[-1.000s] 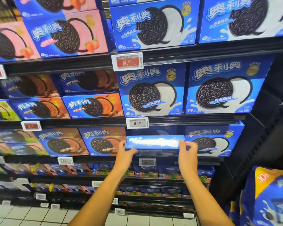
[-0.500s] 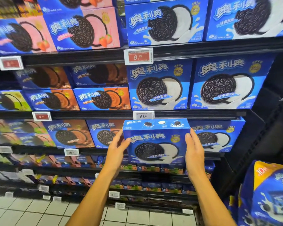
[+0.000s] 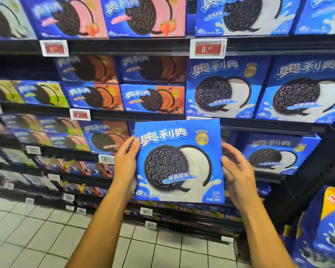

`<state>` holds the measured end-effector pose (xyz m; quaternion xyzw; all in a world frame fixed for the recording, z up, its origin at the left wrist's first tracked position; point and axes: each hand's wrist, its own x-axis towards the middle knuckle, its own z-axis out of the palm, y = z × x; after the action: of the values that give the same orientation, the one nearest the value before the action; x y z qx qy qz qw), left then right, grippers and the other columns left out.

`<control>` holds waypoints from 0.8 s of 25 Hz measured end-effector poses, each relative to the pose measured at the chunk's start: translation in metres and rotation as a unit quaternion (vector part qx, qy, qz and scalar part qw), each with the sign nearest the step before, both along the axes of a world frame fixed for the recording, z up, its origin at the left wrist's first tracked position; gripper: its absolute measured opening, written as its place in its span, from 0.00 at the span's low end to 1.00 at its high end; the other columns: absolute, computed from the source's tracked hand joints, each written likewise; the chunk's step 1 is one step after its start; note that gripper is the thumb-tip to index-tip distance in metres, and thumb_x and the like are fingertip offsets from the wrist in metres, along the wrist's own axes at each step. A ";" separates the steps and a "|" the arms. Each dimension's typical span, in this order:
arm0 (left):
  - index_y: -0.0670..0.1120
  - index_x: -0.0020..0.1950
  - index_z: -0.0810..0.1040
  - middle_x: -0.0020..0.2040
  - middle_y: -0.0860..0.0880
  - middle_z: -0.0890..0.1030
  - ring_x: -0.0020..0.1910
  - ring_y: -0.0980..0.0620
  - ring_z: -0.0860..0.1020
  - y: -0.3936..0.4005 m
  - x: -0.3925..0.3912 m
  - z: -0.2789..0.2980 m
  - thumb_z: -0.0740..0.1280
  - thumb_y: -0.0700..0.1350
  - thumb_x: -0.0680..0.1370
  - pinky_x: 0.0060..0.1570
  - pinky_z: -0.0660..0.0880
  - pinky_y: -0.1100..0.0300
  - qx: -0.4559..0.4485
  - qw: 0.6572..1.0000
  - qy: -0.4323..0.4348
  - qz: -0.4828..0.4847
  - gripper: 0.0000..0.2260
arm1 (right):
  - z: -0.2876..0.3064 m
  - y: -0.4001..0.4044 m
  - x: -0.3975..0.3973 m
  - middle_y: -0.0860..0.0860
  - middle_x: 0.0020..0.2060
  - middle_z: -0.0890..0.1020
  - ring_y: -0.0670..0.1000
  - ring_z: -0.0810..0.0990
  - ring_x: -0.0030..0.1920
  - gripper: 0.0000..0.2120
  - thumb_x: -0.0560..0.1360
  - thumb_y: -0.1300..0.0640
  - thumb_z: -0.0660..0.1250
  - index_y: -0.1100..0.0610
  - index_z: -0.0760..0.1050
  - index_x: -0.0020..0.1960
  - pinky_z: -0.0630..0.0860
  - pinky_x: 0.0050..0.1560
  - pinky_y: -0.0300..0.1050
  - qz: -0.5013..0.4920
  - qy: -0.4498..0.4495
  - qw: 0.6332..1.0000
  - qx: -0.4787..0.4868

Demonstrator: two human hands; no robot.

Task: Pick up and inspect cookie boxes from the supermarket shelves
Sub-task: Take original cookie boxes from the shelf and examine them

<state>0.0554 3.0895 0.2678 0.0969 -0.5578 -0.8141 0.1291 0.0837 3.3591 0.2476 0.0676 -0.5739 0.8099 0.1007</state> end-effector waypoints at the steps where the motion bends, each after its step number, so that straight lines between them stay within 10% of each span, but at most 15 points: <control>1: 0.41 0.65 0.77 0.62 0.42 0.82 0.56 0.47 0.81 -0.008 0.002 -0.001 0.66 0.46 0.80 0.56 0.78 0.51 0.009 1.000 -0.013 0.010 0.15 | -0.002 -0.012 0.003 0.46 0.63 0.82 0.51 0.81 0.63 0.21 0.75 0.59 0.68 0.48 0.77 0.67 0.82 0.54 0.45 0.024 -0.009 1.000 -0.018; 5: 0.45 0.59 0.79 0.51 0.48 0.86 0.45 0.52 0.83 -0.043 0.013 -0.006 0.65 0.44 0.81 0.38 0.80 0.60 0.028 0.999 -0.029 -0.015 0.09 | -0.011 -0.056 0.012 0.44 0.66 0.80 0.49 0.81 0.61 0.22 0.77 0.61 0.66 0.43 0.76 0.68 0.81 0.55 0.45 0.019 -0.034 0.999 -0.022; 20: 0.51 0.71 0.73 0.62 0.48 0.82 0.57 0.50 0.82 -0.167 0.056 -0.051 0.64 0.52 0.75 0.46 0.81 0.56 0.105 0.986 0.002 -0.130 0.24 | -0.007 -0.190 0.043 0.39 0.63 0.81 0.42 0.82 0.58 0.22 0.75 0.51 0.68 0.36 0.76 0.67 0.80 0.49 0.36 -0.057 -0.012 0.998 0.006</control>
<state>0.1112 2.9222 0.2172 0.0348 -0.4764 -0.8785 0.0128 0.1267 3.1692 0.2404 0.0263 -0.5827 0.8002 0.1394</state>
